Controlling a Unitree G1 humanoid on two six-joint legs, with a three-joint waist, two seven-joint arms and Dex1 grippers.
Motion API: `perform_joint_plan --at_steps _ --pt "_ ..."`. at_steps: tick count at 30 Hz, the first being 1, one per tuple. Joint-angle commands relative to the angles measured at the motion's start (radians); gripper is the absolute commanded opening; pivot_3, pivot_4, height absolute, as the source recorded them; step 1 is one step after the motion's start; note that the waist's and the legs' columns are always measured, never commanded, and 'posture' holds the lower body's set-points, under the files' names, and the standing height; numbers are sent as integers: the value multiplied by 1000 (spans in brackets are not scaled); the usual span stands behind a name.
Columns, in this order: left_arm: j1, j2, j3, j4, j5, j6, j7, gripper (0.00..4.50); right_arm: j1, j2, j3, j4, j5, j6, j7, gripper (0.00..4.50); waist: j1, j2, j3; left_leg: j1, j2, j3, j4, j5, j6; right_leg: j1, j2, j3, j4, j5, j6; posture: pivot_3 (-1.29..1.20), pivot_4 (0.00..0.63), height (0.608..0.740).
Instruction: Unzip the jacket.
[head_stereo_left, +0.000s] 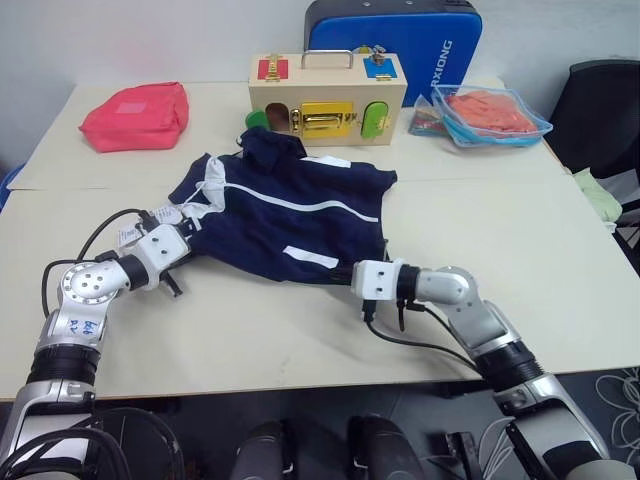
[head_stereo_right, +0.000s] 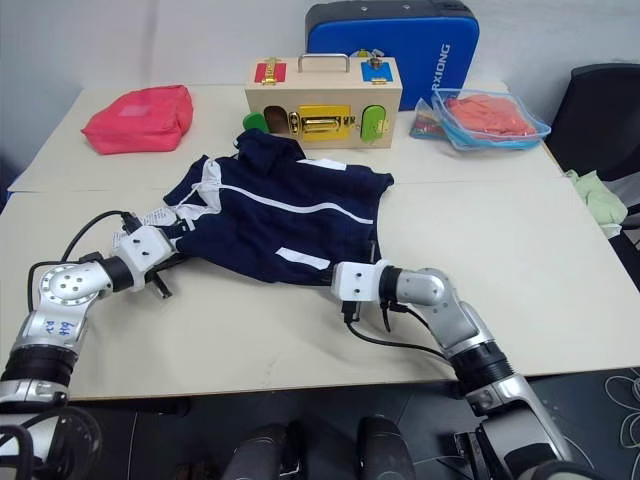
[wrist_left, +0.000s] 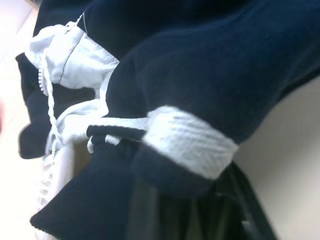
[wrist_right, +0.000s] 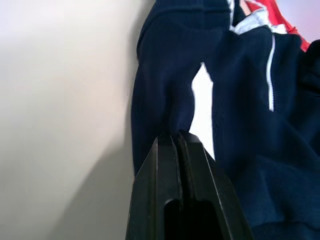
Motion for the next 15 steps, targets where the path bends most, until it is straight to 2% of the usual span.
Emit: perform_joint_plan --at_steps 1,5,8,12,15 --pt "85 6 16 -160 -64 92 -49 23 29 -63 -57 -72 40 8 15 0 1 0 0 0 0 0 0 0 0 0 0 1 0 0 0 0 150 740" --pt "245 -18 5 -479 -143 277 -64 23 79 -145 -122 -68 97 -5 39 0 2 0 0 0 0 0 -1 -1 1 1 -2 3 -1 0 0 0 150 740" --pt "389 -53 -25 -756 -198 455 -37 23 147 -214 -137 -85 229 -48 190 0 4 0 0 1 -1 -1 -1 -1 1 2 -3 6 -2 0 0 0 150 740" --pt "514 -73 -28 -969 -219 592 1 23 242 -290 -154 -157 353 -22 326 0 4 0 0 1 0 -3 -1 -1 2 4 -2 5 -4 0 0 0 150 740" --pt "594 -71 -2 -1084 -266 690 5 23 314 -343 -175 -203 395 3 370 0 4 0 0 3 0 -3 -1 -1 2 4 -3 5 -6 0 0 0 150 740"
